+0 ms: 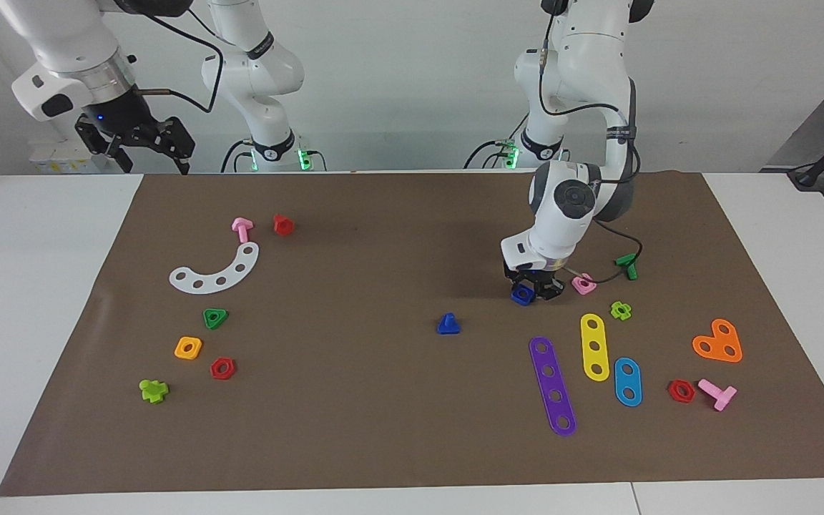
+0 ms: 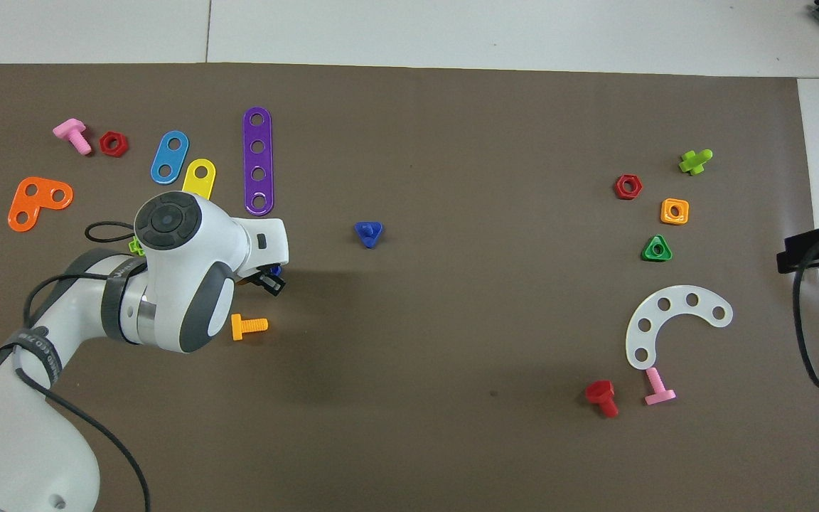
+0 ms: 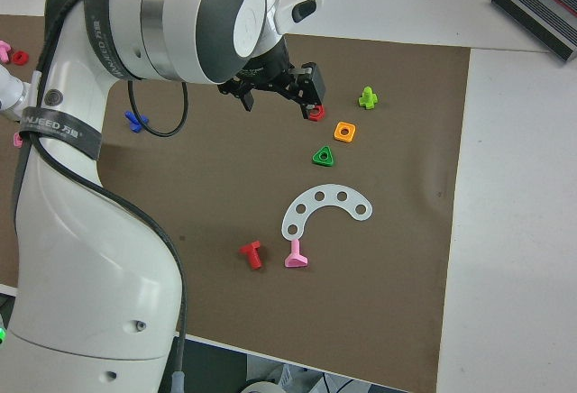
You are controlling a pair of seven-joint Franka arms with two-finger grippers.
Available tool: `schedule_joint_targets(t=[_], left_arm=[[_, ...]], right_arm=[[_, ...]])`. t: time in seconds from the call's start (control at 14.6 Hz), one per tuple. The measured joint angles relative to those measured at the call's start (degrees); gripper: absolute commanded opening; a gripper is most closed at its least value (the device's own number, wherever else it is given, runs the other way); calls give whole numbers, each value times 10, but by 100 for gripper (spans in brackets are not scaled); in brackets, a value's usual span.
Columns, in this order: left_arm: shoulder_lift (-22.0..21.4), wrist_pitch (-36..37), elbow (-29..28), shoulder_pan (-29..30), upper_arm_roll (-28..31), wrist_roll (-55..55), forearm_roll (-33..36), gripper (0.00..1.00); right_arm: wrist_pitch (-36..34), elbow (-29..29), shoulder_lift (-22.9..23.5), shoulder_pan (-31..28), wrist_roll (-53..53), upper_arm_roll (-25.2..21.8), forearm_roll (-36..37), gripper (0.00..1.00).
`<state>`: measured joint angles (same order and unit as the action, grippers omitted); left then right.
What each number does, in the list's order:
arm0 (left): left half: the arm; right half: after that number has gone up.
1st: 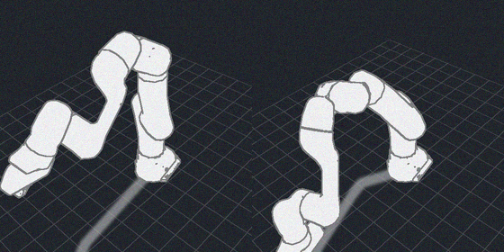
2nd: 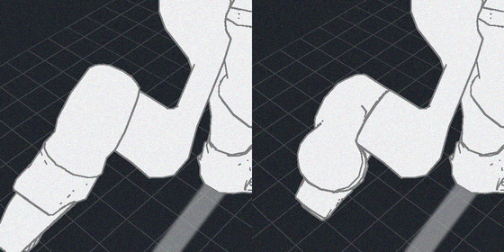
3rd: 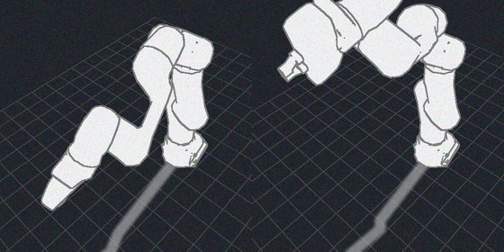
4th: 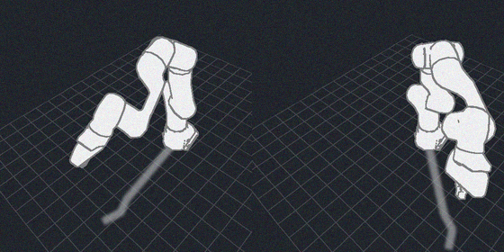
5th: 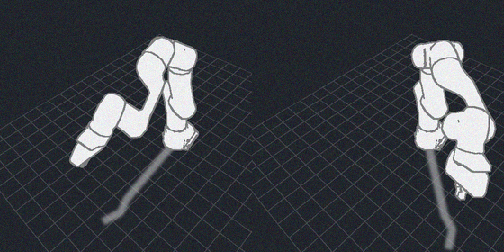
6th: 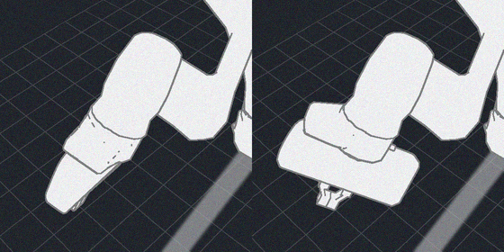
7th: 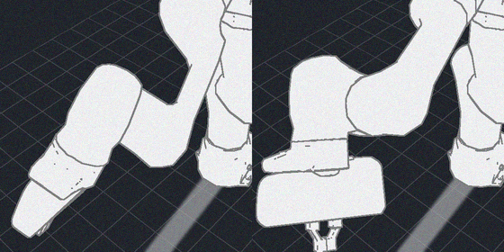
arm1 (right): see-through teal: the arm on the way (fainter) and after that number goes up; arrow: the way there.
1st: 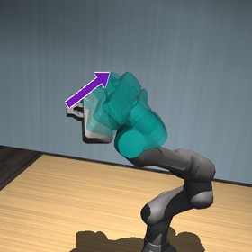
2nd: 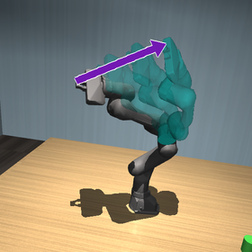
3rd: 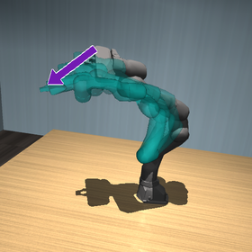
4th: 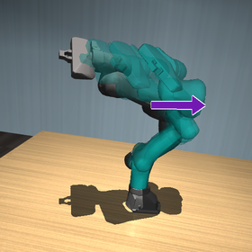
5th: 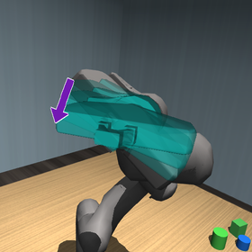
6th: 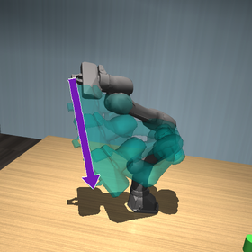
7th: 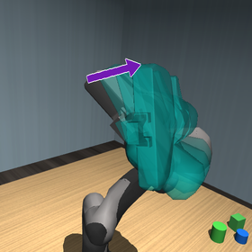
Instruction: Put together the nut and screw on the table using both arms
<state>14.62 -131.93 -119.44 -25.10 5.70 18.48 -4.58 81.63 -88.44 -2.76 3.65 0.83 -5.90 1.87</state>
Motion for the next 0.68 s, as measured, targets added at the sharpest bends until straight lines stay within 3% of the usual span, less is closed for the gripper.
schedule_joint_targets(t=[0.34,0.68], left_arm=[[8,143,130,-2,-4,-237,-2,25],[34,158,183,-48,-12,-381,-31,19]], right_arm=[[0,0,0,1,0,1,0,100],[0,0,0,1,0,1,0,100]])
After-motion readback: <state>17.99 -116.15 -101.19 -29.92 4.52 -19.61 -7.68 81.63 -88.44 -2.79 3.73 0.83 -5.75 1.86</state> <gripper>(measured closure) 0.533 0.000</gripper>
